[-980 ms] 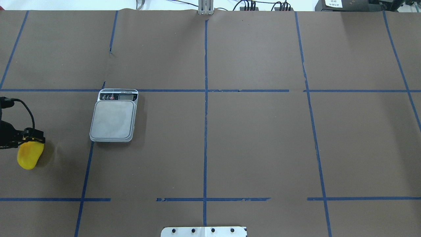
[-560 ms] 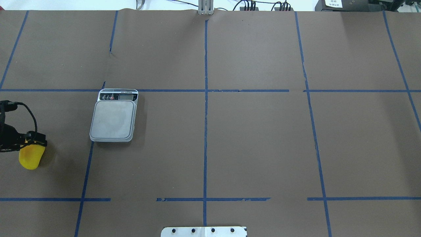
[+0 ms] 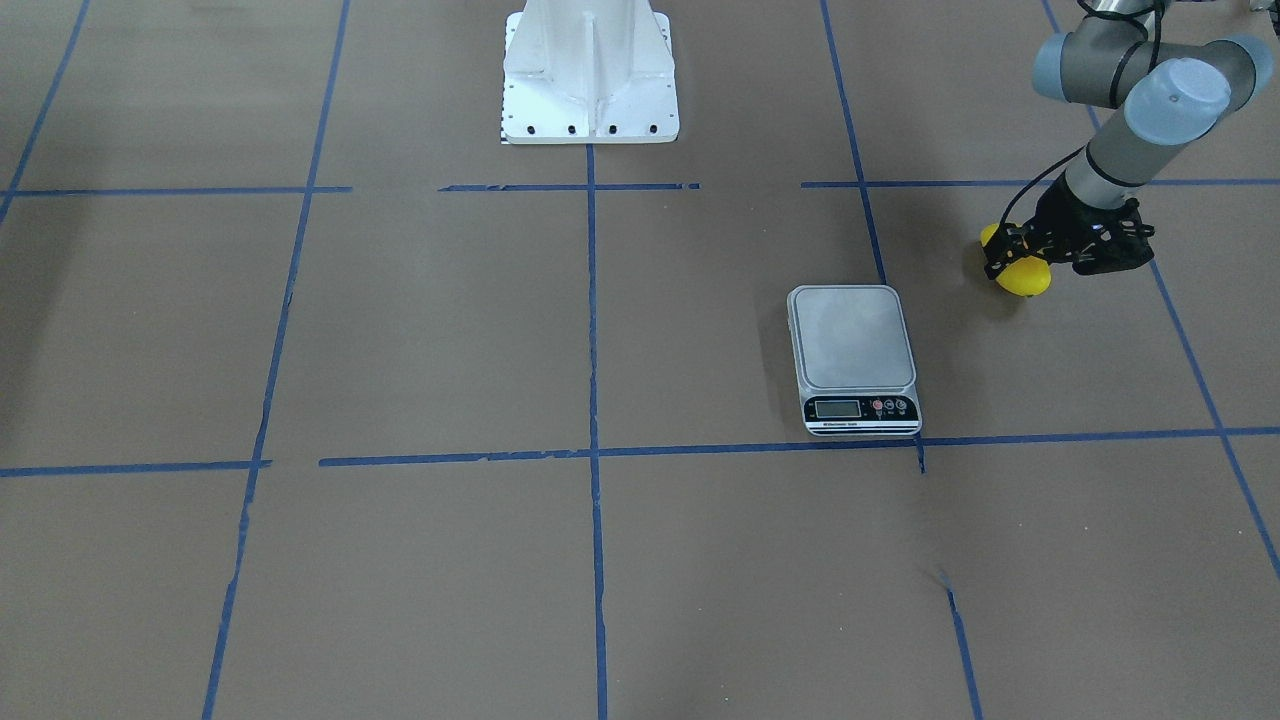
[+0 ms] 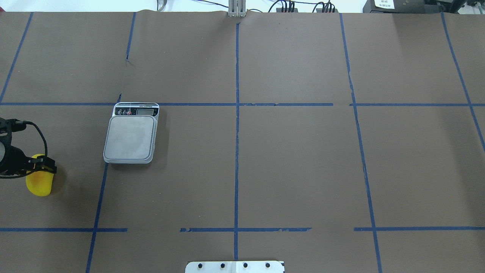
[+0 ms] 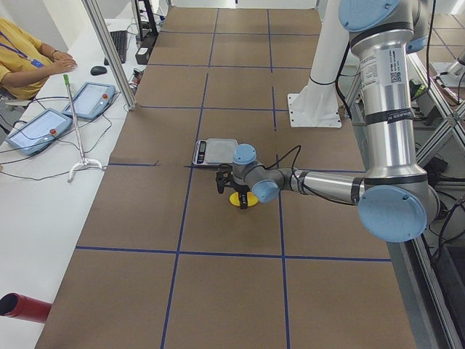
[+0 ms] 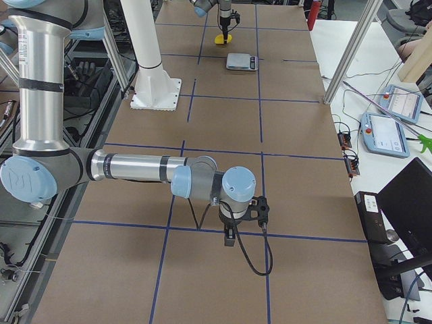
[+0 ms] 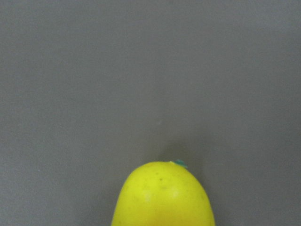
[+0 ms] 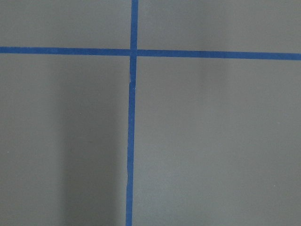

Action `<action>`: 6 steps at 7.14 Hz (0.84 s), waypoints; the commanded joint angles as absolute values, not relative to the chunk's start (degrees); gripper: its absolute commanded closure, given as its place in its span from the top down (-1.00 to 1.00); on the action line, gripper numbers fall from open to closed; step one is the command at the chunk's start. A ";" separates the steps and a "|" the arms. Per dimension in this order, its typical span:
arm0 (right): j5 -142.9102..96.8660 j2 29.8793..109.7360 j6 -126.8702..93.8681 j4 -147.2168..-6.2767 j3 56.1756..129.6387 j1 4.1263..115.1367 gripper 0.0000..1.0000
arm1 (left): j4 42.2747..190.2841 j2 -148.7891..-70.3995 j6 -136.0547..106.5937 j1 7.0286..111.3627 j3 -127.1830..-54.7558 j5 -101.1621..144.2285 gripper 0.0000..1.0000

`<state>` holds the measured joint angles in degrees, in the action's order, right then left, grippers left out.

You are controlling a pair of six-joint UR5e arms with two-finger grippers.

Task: Weigh mango
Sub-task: 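Lift the mango with the left gripper and carry it over the scale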

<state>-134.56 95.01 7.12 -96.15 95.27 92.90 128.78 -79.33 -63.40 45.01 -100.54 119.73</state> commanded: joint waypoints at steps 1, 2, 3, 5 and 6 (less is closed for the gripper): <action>-134.56 95.01 7.12 -96.15 95.27 92.90 1.00 | 128.24 -79.54 -63.28 45.61 -104.74 120.15 -1.00; -134.56 95.01 7.12 -96.15 95.27 92.90 1.00 | 127.45 -80.32 -63.28 46.14 -106.68 120.32 -1.00; -134.56 95.01 7.12 -96.15 95.27 92.90 1.00 | 125.53 -84.42 -63.72 48.23 -106.79 120.93 -1.00; -134.56 95.01 7.12 -96.15 95.27 92.90 1.00 | 112.05 -100.28 -63.89 48.60 -102.69 120.59 -1.00; -134.56 95.01 7.12 -96.15 95.27 92.90 1.00 | 107.62 -105.42 -63.90 48.52 -100.57 120.41 -1.00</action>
